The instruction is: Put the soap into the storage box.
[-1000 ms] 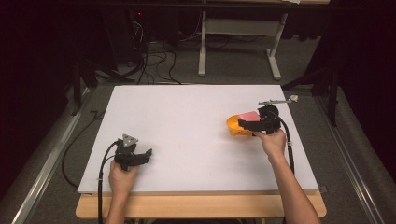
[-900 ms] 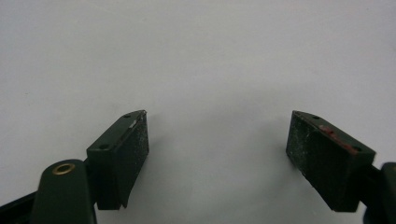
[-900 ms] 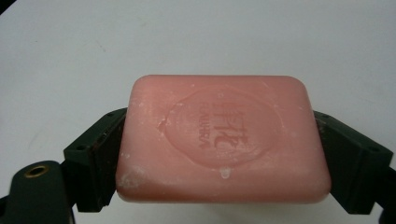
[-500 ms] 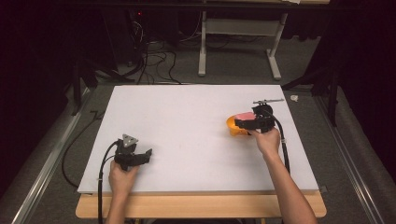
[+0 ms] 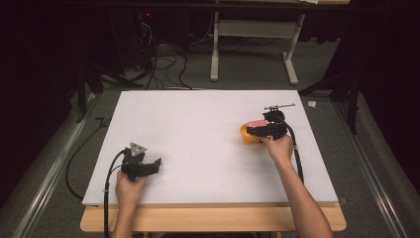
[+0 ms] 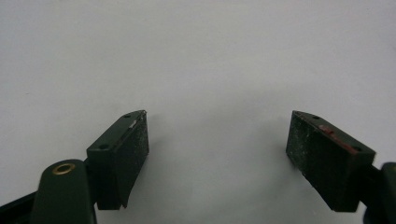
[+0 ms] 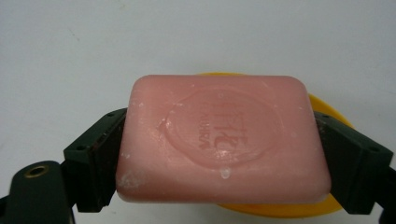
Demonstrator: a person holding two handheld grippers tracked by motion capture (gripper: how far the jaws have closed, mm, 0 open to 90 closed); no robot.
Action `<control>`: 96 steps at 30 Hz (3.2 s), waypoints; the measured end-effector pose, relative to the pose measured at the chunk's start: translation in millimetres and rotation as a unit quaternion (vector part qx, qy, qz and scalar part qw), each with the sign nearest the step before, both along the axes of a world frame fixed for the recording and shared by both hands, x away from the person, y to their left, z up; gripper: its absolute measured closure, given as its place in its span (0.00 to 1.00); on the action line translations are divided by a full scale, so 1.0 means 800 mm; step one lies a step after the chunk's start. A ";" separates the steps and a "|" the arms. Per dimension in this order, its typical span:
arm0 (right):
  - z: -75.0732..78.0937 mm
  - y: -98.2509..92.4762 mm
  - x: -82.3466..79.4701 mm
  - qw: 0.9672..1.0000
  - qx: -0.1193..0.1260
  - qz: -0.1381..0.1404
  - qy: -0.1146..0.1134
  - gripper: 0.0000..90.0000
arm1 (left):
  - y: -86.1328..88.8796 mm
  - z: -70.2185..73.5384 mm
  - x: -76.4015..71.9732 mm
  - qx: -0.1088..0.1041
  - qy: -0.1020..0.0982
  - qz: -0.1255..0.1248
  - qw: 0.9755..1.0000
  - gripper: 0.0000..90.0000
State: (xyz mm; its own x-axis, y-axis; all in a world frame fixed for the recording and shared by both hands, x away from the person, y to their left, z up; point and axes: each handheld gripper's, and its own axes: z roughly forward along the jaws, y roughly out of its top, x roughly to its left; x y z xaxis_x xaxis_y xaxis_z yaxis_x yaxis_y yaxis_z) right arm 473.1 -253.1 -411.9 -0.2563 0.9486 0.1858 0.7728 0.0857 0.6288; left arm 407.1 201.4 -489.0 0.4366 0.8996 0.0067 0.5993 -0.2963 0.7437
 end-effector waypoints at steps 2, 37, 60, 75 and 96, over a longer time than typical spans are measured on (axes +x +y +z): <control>-0.002 0.000 0.003 1.000 0.000 -0.001 0.005 0.15 | 0.000 0.000 0.000 0.000 0.000 0.000 1.000 0.24; -0.022 -0.008 0.018 0.998 0.028 -0.035 0.049 0.15 | 0.000 0.000 0.000 -0.001 0.001 0.000 1.000 0.24; -0.021 -0.005 0.015 0.997 0.029 -0.050 0.042 0.14 | 0.000 0.000 0.000 0.000 0.002 -0.001 1.000 0.24; -0.011 -0.011 0.006 0.998 0.033 -0.044 0.032 0.13 | 0.000 0.000 0.000 0.000 0.000 0.000 1.000 0.24; 0.014 -0.010 -0.043 0.998 0.026 0.003 -0.054 0.16 | 0.000 0.000 0.000 -0.001 0.002 -0.001 1.000 0.24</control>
State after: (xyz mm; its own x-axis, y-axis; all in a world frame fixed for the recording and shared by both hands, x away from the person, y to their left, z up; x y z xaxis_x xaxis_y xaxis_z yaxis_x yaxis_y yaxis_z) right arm 439.0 -261.2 -400.9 -0.2831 0.9366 0.2063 0.7002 0.0548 0.7119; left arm 407.3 201.7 -488.8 0.4381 0.8989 0.0035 0.6022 -0.2964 0.7413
